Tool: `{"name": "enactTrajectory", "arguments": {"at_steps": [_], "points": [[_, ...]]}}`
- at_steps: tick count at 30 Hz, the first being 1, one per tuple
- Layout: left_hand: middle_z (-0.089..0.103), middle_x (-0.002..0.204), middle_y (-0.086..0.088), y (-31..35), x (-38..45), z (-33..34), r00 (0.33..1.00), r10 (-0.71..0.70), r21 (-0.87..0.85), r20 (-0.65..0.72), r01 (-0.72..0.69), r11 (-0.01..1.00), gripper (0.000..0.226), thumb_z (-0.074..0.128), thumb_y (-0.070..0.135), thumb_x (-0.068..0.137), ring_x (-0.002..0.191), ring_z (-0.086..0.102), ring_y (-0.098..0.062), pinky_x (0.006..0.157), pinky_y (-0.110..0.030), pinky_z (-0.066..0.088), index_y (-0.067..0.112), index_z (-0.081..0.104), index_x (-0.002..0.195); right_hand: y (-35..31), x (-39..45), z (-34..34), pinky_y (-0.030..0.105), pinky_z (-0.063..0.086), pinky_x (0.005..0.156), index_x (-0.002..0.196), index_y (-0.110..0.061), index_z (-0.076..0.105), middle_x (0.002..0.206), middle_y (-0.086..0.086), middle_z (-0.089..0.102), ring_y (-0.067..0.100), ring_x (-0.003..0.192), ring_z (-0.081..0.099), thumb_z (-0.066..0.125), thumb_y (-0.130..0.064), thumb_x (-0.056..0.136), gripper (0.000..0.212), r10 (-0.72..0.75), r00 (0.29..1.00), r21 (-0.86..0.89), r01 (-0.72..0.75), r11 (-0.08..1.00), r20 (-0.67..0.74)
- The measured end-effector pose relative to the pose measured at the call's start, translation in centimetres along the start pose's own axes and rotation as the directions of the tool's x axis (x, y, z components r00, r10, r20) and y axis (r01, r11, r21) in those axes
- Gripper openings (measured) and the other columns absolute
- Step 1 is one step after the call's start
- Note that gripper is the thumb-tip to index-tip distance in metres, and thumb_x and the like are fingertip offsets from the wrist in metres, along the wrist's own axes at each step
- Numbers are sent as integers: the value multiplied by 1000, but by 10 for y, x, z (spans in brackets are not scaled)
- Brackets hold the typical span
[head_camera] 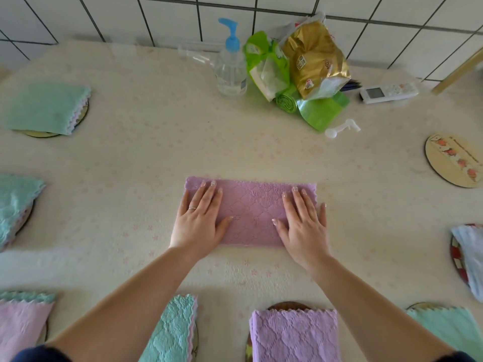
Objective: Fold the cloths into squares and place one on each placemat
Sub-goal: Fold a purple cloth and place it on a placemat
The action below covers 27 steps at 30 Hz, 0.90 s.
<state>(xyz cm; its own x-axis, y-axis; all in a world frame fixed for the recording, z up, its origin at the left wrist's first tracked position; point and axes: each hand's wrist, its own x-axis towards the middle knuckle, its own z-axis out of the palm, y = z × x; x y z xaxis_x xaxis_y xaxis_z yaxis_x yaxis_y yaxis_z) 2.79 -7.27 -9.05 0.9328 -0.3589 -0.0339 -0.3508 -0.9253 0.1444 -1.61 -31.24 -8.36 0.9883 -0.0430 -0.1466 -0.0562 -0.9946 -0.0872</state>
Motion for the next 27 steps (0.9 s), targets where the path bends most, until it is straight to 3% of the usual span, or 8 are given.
{"name": "enactTrajectory", "arguments": {"at_steps": [4, 6, 9, 11, 13, 19, 23, 27], "points": [[21, 155, -3, -8, -6, 0, 999, -43, -26, 12, 43, 999, 72, 19, 57, 88, 144, 14, -18, 115, -44, -4, 13, 27, 146, 7, 1, -3, 64, 21, 106, 137, -16, 42, 148, 7, 37, 24, 139, 31, 34, -54, 87, 64, -6, 1000, 7, 6, 1000, -29], [31, 152, -6, -5, -4, -4, 999, -34, -34, 7, 35, 999, 70, 23, 54, 87, 143, 20, -21, 116, -50, 1, 12, 34, 142, 3, 11, -11, 65, 18, 105, 128, -16, 52, 141, 5, 46, 24, 134, 38, 51, -47, 85, 53, -8, 996, 69, 14, 997, -91], [60, 123, 0, 9, -9, -14, 984, 157, -61, -79, -162, 985, 44, 44, 44, 85, 122, 46, -17, 111, -54, 21, 22, 60, 119, -11, 37, -28, 57, 14, 110, 120, -21, 61, 131, -4, 55, 21, 125, 48, 56, -31, 89, 33, -56, 991, 215, 82, 973, -122], [64, 107, 10, 21, -19, -14, 948, 288, -146, -132, -306, 941, 28, 53, 43, 84, 105, 55, -12, 107, -46, 35, 29, 65, 105, -22, 54, -37, 53, 14, 112, 119, -26, 62, 129, -9, 57, 17, 122, 49, 50, -26, 93, 29, -122, 990, 252, 136, 958, -70], [61, 99, 14, 29, -29, -10, 939, 310, -237, -146, -338, 911, 24, 54, 43, 82, 95, 54, -10, 98, -35, 34, 30, 67, 98, -30, 70, -40, 50, 17, 113, 120, -28, 61, 127, -9, 57, 16, 121, 49, 44, -25, 95, 30, -158, 987, 250, 154, 956, -2], [57, 92, 15, 39, -35, -1, 965, 226, -273, -131, -254, 928, 16, 66, 34, 77, 88, 49, -9, 87, -29, 35, 32, 66, 92, -45, 93, -44, 37, 37, 96, 116, -25, 60, 121, -2, 57, 21, 112, 53, 56, -32, 89, 29, -188, 979, 154, 174, 973, 78], [57, 86, 17, 47, -31, -3, 991, 111, -339, -75, -130, 932, 18, 48, 39, 81, 85, 53, -9, 83, -32, 42, 33, 66, 82, -50, 101, -50, 36, 45, 87, 106, -14, 62, 110, 3, 64, 28, 104, 59, 57, -28, 88, 23, -186, 963, 81, 173, 982, 193], [57, 84, 17, 46, -31, -1, 993, 84, -362, -79, -108, 926, 21, 45, 38, 80, 84, 50, -8, 84, -28, 31, 34, 66, 78, -48, 106, -55, 35, 47, 82, 106, -9, 61, 109, 8, 62, 30, 101, 58, 54, -25, 88, 25, -243, 927, 111, 220, 969, 285]]}}
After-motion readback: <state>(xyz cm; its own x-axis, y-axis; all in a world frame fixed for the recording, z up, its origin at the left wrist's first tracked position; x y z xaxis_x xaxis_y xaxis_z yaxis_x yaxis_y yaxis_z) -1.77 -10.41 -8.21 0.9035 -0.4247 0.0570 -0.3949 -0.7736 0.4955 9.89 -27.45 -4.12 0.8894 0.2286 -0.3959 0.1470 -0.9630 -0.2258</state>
